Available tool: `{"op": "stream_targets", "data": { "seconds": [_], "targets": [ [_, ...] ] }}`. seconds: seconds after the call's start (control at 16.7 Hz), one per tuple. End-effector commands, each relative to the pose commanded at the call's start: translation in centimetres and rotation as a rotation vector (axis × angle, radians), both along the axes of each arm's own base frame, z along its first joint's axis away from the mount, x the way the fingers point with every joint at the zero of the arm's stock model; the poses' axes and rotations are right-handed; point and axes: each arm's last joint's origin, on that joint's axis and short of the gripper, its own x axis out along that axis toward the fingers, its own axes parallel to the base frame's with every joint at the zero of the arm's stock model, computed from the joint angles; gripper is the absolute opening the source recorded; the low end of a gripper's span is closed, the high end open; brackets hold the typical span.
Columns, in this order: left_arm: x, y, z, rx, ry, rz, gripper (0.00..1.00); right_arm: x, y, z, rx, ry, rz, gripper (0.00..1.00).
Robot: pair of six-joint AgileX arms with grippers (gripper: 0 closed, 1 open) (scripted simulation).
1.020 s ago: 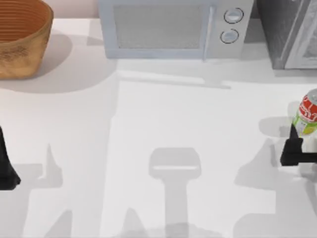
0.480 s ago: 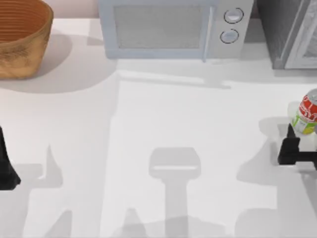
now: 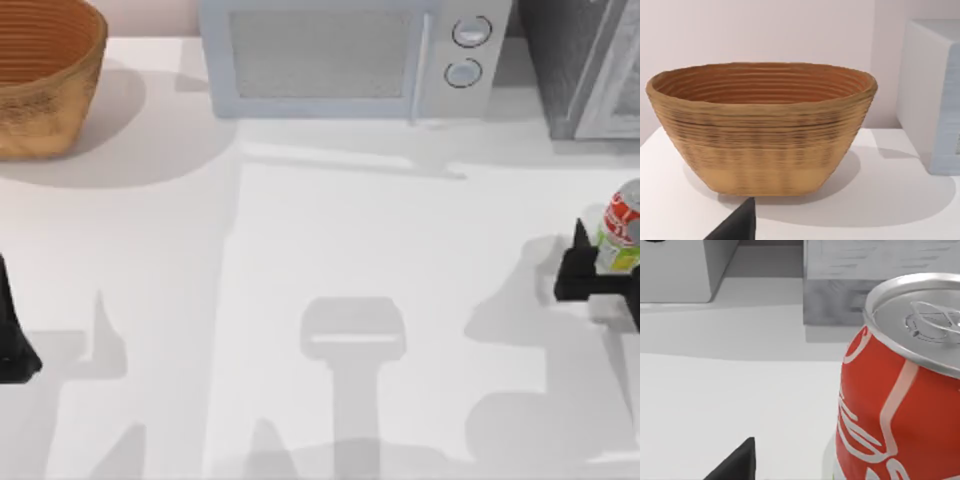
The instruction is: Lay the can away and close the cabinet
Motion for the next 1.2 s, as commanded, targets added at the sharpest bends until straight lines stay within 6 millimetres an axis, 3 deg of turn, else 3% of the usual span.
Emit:
{"op": "stream_targets", "data": {
  "seconds": [0.48,0.84,1.2],
  "targets": [
    [0.0,0.0,0.0,0.000,0.000,0.000,1.00,2.4,-0.1,-0.2,0.000,0.000,0.000,1.00],
    [0.0,0.0,0.0,0.000,0.000,0.000,1.00,2.6,-0.1,-0.3,0.000,0.000,0.000,1.00],
    [0.0,0.0,0.0,0.000,0.000,0.000,1.00,2.6,-0.1,-0.3,0.000,0.000,0.000,0.55]
  ]
}}
